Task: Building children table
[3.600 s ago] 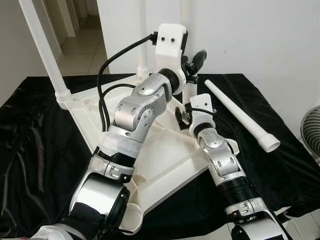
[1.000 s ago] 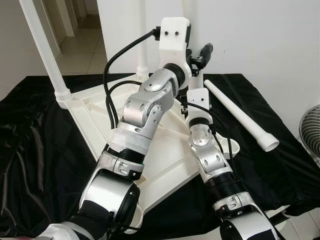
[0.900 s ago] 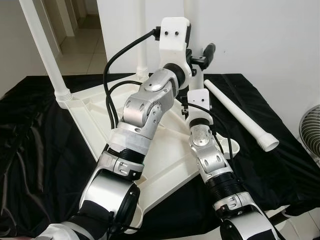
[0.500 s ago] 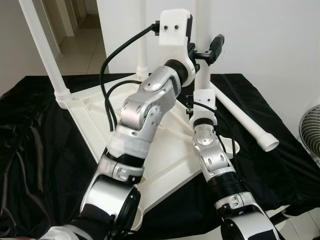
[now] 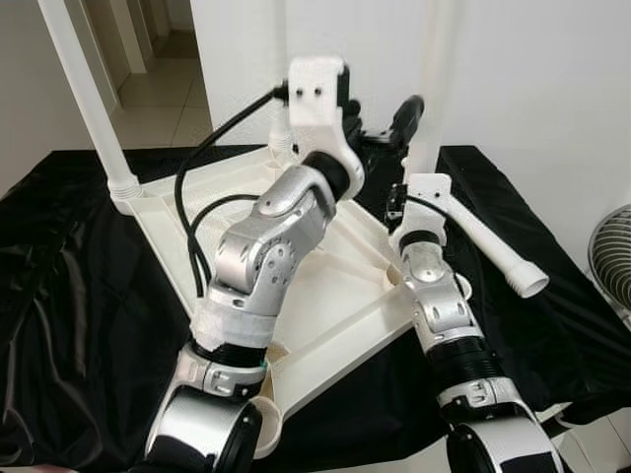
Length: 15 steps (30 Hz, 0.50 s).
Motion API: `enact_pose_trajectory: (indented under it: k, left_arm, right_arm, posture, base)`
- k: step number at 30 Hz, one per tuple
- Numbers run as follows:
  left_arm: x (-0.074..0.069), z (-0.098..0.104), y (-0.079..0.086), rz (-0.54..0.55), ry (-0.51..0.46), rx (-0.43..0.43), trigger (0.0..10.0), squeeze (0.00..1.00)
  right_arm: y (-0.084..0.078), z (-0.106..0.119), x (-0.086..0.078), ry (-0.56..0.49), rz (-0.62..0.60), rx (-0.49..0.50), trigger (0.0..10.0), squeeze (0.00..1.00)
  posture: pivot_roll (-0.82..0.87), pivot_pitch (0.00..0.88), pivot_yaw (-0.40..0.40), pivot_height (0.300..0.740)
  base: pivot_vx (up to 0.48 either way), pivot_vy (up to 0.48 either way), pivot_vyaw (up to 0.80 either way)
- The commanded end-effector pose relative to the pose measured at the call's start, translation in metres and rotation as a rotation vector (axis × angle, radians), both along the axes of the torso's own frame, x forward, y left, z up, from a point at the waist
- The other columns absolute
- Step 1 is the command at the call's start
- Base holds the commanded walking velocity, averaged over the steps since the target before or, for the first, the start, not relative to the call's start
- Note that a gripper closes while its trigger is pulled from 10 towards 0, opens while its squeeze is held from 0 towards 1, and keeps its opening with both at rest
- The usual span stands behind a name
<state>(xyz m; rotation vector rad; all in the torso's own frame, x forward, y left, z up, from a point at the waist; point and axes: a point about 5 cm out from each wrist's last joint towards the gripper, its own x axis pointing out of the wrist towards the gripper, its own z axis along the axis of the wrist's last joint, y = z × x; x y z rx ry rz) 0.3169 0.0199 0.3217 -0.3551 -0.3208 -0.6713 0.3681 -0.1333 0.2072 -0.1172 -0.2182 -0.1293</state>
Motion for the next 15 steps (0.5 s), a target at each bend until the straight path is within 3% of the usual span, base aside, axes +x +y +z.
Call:
enact_pose_trajectory:
  k: [1,2,8,11,15]
  left_arm:
    - [-0.004,-0.004,0.002,-0.093,-0.059,0.045,10.0,0.0]
    - [-0.001,-0.014,0.011,-0.037,-0.049,0.068,10.0,0.0]
    - [0.0,-0.024,0.018,0.028,-0.068,0.119,10.0,0.0]
    - [-0.003,-0.041,0.025,0.068,-0.072,0.21,10.0,0.0]
    - [-0.006,-0.047,0.027,0.055,-0.053,0.218,10.0,0.0]
  right_arm:
    - [-0.009,0.0,-0.004,-0.028,0.013,0.034,10.0,0.0]
    - [-0.019,-0.002,-0.009,-0.037,0.016,0.078,10.0,0.0]
    - [-0.026,-0.005,-0.016,-0.045,0.036,0.073,10.0,0.0]
    - [-0.034,-0.006,-0.027,-0.071,0.076,0.003,10.0,0.0]
    - [-0.041,-0.008,-0.031,-0.073,0.069,-0.021,10.0,0.0]
  posture:
    - [0.02,0.0,0.0,0.74]
    - [0.02,0.0,0.002,0.74]
    - [0.01,0.0,0.002,0.74]
    - [0.01,0.0,0.005,0.74]
    - [0.01,0.0,0.004,0.74]
  base:
    - [0.0,0.0,0.0]
    - [0.0,0.0,0.0]
    - [0.0,0.0,0.0]
    - [0.0,0.0,0.0]
    - [0.0,0.0,0.0]
